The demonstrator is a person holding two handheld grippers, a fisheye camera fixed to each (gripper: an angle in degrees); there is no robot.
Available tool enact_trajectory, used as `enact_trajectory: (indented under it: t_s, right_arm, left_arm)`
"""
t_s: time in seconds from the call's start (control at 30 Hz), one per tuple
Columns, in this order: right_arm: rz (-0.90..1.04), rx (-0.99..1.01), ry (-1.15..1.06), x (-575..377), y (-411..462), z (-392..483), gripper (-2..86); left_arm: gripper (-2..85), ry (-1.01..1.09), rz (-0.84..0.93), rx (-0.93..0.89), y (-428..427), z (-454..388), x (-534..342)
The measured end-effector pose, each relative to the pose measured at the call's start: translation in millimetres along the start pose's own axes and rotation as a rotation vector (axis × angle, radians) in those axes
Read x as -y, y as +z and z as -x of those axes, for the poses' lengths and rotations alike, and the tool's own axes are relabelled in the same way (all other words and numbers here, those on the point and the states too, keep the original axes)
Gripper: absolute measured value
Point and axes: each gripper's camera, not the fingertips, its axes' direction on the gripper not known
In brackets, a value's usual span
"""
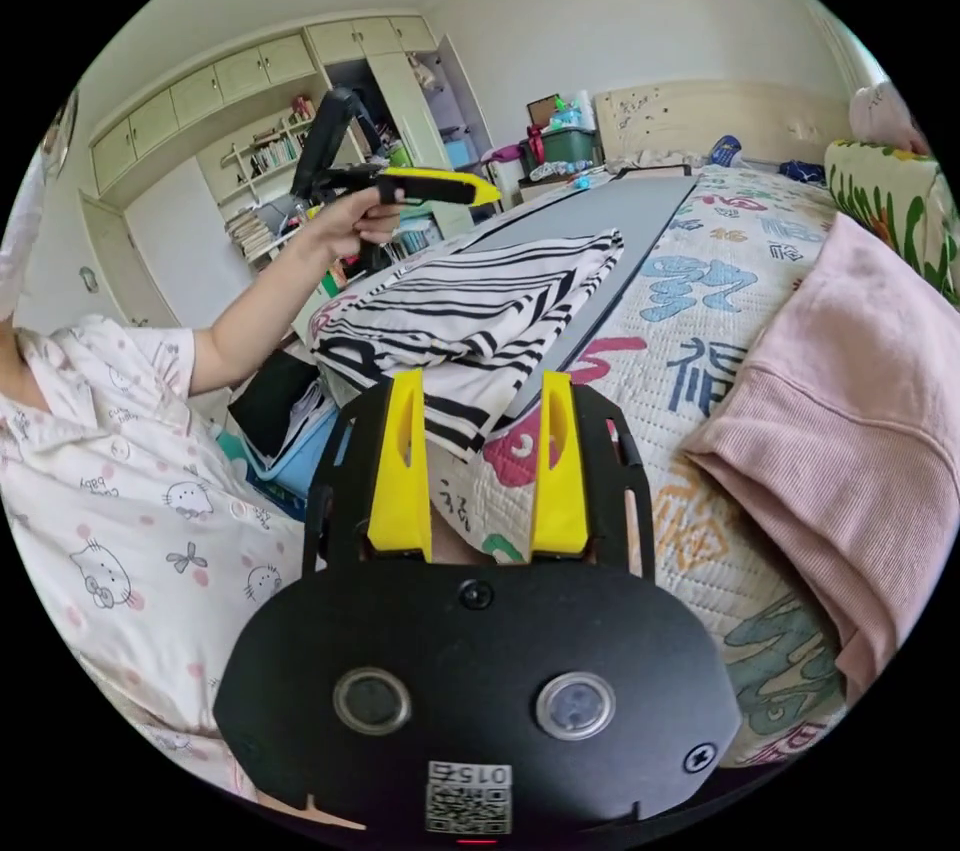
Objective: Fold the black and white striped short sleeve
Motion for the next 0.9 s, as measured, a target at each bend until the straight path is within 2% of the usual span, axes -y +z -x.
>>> enact_trajectory:
  t_s: [0.2,0.27,0.4,0.47,0.57,0.7,0.83,0.9]
  right_arm:
    - [0.085,-0.192,-0.109,-51.1,21.8,-15.1,13.9]
    - [0.117,-0.25,-0.273,-78.2,28.1,-6.2,14.4]
    - [0.179,-0.398,-0.373,-112.7,49.1,-10.3,12.9]
    - [0.112,-0.426,-0.343,-128.7,49.3,-23.4,7.7]
    - [0.032,-0.336,-0.28,-144.1,43.9,-50.0,1.9]
    - [-0.011,-0.364,-0.242,-160.7,37.9,-80.5,0.3]
    - [-0.103,-0.315,-0.154,-177.1,8.1,-129.8,-0.3]
    - [-0.172,-0.431,-0.086,-184.0,-10.3,-149.6,-0.4]
  left_arm:
    - [12.9,-0.054,0.145,-0.022,149.3,5.1,92.6]
    - [13.7,-0.098,0.177,-0.014,202.4,7.4,115.9]
    - [13.3,-0.142,0.218,-0.071,262.3,5.6,134.7]
    - [11.3,-0.14,0.264,-0.042,292.6,-4.0,135.7]
    - [7.5,-0.149,0.255,-0.009,311.3,-14.6,126.1]
    - [2.7,-0.183,0.279,-0.019,335.4,-18.8,116.1]
    - [1.2,-0.243,0.2,-0.063,344.9,-26.3,114.1]
    - [0.9,-0.289,0.145,-0.088,344.3,-32.8,116.5]
